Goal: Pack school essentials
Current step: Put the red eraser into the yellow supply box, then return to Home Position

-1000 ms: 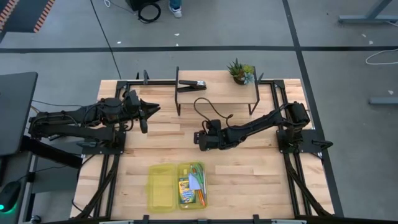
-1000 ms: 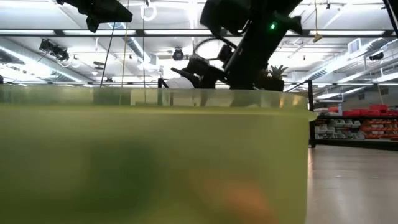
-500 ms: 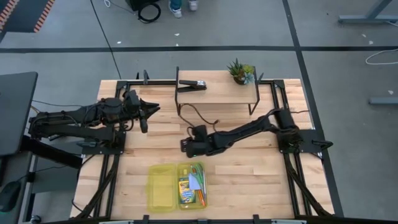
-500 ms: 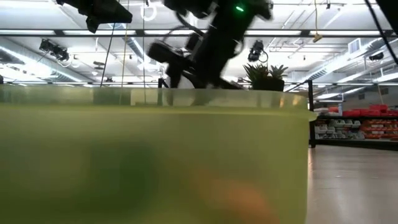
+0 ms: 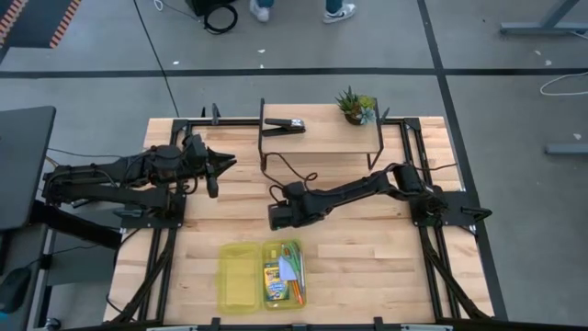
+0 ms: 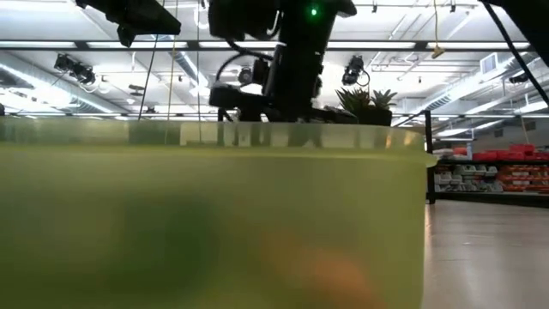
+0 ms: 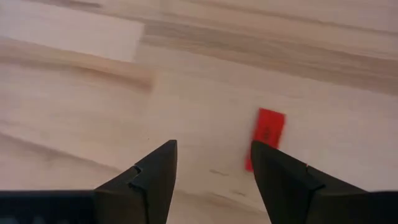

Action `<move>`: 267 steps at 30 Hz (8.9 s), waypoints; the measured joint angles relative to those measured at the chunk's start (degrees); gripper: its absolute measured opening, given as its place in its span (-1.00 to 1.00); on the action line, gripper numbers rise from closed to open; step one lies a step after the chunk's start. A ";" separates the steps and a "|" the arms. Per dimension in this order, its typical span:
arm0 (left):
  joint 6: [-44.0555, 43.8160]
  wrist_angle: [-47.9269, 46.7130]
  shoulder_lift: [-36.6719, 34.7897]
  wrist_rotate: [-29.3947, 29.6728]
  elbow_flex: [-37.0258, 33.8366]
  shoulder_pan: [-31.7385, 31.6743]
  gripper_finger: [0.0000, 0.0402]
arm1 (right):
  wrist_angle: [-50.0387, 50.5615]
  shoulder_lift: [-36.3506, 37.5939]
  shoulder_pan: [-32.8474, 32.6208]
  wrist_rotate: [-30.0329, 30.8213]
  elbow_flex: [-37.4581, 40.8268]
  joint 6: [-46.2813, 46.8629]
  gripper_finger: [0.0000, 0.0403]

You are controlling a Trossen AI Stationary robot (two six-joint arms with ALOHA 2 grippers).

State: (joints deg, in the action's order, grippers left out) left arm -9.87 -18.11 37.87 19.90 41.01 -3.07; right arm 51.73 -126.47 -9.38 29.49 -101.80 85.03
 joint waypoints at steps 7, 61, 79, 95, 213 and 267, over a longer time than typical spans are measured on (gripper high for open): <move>0.02 0.17 0.02 0.00 0.00 -0.06 -0.62 | 2.72 -0.47 3.61 -4.22 0.07 -1.28 0.05; 0.11 -0.06 0.02 -0.02 0.00 -0.08 -0.55 | -2.03 -0.62 2.15 -18.08 -0.22 -23.21 -0.70; 0.08 -1.53 0.02 -0.02 0.00 -0.07 -0.53 | -11.96 -0.41 -5.60 -29.04 -9.44 -59.73 -0.69; 0.02 -1.53 0.02 0.00 0.00 -0.08 -0.53 | -22.25 -0.51 -7.33 -26.97 1.05 -58.66 -0.44; -1.42 0.71 -0.74 -7.06 0.02 -0.28 -0.59 | -35.46 126.39 3.62 -8.85 80.08 -59.75 -0.40; -1.43 0.69 -0.74 -7.08 0.02 -0.28 -0.60 | -66.44 125.65 3.62 -10.46 100.67 -55.68 -0.67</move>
State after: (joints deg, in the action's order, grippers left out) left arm -11.29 -17.43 37.13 12.82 41.04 -3.36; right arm -14.72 -0.82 -5.76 19.03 -1.13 29.34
